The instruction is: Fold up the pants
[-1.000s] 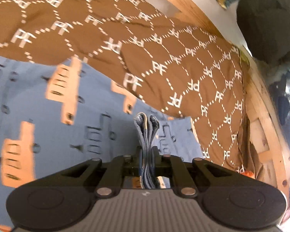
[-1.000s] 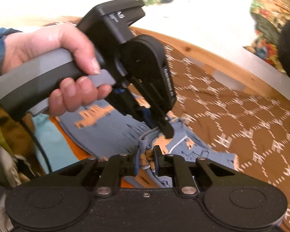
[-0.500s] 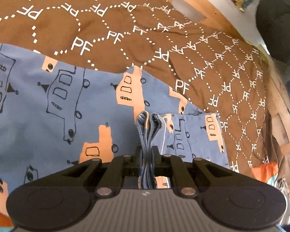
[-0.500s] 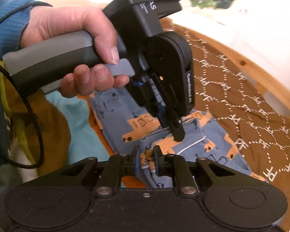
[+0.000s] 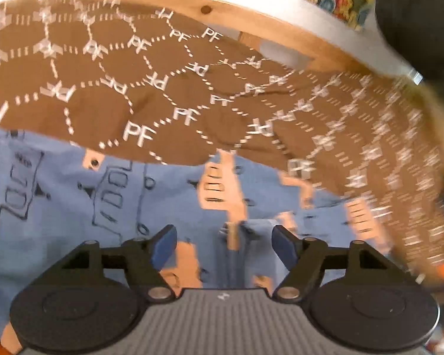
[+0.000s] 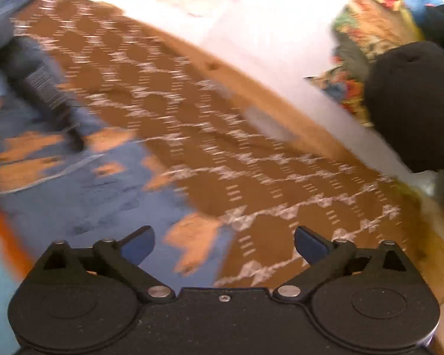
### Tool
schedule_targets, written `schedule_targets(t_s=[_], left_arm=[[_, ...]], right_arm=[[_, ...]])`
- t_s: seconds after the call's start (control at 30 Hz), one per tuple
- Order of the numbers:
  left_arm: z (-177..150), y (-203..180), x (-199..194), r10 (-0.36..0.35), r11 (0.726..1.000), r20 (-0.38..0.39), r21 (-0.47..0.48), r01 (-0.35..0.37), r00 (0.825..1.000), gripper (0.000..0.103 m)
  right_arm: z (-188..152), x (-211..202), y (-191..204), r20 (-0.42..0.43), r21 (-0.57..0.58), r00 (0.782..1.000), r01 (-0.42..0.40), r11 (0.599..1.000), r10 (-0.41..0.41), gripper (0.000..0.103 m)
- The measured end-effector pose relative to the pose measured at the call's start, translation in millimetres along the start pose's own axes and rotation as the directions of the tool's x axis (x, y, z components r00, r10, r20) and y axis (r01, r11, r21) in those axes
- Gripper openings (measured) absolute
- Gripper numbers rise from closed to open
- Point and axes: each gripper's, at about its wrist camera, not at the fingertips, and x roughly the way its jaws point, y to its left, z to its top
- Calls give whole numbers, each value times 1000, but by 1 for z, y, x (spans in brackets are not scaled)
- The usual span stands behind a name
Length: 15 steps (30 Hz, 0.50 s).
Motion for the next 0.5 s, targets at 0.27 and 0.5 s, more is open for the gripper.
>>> schedule_targets(t_s=[0.27, 0.5], left_arm=[[-8, 5, 9, 65, 998, 23, 16, -65, 998, 77], [-8, -1, -1, 85, 996, 21, 39, -85, 996, 83]], right_arm=[[-17, 77, 6, -79, -101, 994, 69, 992, -77, 102], [-20, 57, -16, -105, -33, 984, 140, 990, -143, 99]])
